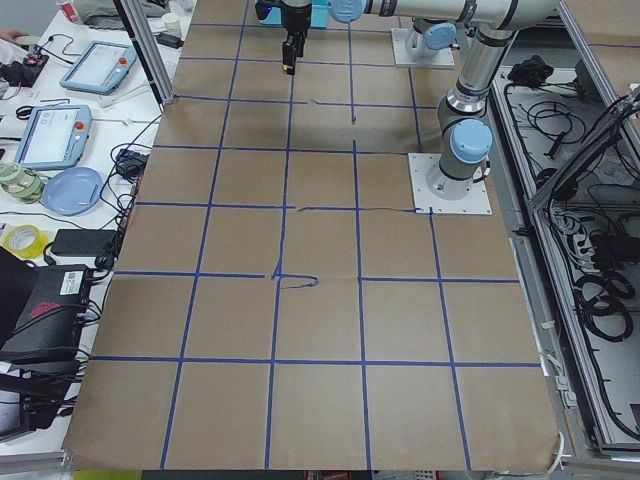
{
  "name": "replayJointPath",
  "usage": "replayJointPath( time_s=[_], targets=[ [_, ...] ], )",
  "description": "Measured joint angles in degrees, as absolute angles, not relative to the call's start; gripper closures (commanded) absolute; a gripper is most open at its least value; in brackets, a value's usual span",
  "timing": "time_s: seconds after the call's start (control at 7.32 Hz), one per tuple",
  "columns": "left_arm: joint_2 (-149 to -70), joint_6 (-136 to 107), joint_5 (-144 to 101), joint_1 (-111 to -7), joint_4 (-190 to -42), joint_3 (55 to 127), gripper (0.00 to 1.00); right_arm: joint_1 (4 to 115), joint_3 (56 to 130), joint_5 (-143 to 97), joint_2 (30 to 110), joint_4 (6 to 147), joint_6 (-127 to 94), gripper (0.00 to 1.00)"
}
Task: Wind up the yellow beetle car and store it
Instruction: 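Lower the right gripper onto the yellow car and grasp it while the left rises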
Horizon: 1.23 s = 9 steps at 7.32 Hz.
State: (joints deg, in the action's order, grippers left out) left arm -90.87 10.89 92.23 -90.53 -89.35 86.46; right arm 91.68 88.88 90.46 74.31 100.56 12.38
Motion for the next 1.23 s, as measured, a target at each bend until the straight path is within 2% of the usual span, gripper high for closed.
replayJointPath(
  time_s=[0.41,0.68,1.09,1.23],
  targets=[
    [-90.32,7.27,92.12,-90.65,-89.30,86.84,0.11,91.82,98.71,86.06,71.89,117.93,45.85,0.00],
    [-90.41,6.98,91.85,-90.56,-89.28,86.84,0.06,91.84,103.86,85.95,71.56,123.26,66.05,0.00],
    [-90.23,6.84,91.55,-90.58,-89.13,86.32,0.00,91.93,105.82,88.28,67.94,128.26,90.16,0.04],
    [-90.05,6.68,91.09,-90.60,-88.61,86.41,0.00,91.93,105.87,90.30,66.70,129.33,94.36,0.10]
  ],
)
